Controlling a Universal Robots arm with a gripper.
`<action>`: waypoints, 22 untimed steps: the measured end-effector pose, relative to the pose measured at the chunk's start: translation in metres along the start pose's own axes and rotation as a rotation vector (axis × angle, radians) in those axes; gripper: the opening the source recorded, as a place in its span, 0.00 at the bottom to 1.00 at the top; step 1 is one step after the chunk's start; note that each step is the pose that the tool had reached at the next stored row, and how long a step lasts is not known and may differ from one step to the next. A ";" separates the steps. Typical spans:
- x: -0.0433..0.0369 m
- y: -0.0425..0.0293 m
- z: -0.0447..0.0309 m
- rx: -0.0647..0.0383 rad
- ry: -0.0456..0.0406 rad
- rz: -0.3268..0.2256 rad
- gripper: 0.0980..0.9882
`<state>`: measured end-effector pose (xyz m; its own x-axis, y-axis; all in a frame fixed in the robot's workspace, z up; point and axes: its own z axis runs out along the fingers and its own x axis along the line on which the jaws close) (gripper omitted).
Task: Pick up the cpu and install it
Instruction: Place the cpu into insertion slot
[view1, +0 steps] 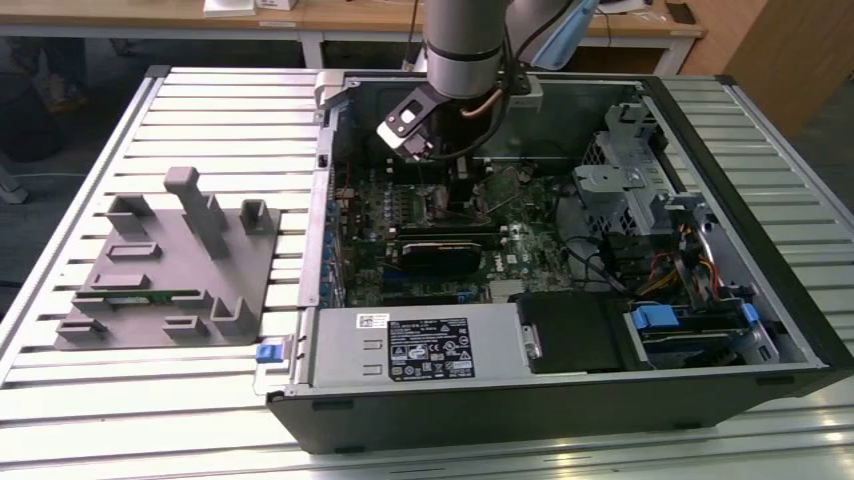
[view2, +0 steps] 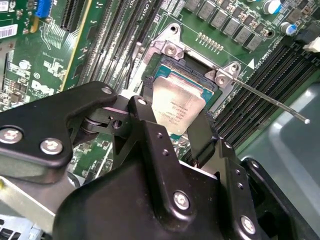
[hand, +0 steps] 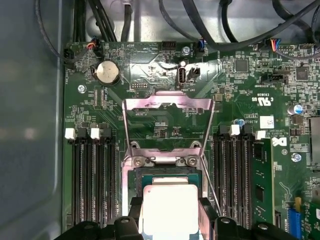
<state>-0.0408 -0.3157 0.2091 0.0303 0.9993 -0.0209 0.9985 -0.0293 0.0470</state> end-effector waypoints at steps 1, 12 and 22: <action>0.0005 0.0000 0.0007 0.000 0.0001 0.000 0.48; 0.0019 -0.0008 0.0097 0.000 0.0000 0.000 0.48; 0.0025 -0.0009 0.0130 0.000 0.0001 0.000 0.48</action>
<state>-0.0411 -0.3135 0.1961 0.0303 0.9993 -0.0208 0.9985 -0.0293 0.0470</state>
